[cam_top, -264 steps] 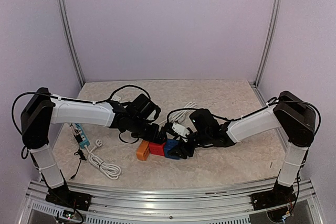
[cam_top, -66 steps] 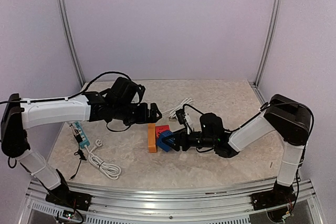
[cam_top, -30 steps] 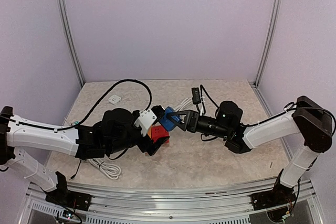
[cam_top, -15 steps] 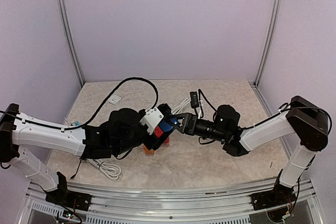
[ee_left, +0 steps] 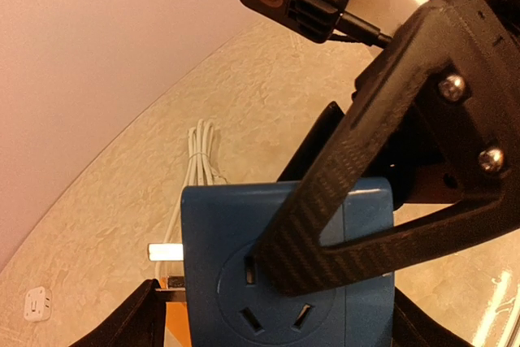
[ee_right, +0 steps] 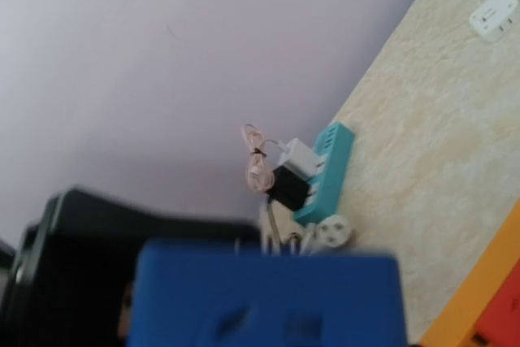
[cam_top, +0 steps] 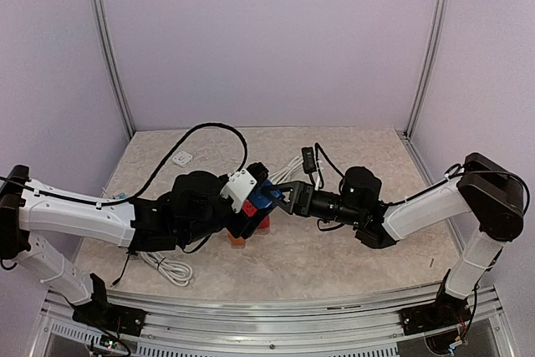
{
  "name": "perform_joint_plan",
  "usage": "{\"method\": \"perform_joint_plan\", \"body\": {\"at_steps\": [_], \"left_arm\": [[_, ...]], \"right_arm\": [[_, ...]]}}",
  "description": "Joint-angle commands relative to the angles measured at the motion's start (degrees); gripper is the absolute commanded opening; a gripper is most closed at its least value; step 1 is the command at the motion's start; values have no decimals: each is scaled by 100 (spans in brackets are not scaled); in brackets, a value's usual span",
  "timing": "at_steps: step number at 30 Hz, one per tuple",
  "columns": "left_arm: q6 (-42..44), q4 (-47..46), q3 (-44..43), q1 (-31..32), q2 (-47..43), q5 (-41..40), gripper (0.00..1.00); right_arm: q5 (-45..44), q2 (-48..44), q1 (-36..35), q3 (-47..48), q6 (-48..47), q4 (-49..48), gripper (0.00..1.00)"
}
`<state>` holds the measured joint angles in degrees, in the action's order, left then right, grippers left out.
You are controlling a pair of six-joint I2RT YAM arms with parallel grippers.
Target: Pull the plug off the socket
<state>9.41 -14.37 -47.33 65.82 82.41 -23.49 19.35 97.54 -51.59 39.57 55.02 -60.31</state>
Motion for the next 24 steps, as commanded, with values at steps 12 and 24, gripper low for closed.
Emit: {"method": "perform_joint_plan", "body": {"at_steps": [12, 24], "left_arm": [[-2038, 1325, -31, -2143, -681, 502, 45], [-2817, 2340, -1041, -4494, 675, 1157, 52]], "right_arm": [[-109, -1006, 778, -419, -705, 1163, 100], [-277, -1727, 791, -678, -1292, 1890, 100]]}}
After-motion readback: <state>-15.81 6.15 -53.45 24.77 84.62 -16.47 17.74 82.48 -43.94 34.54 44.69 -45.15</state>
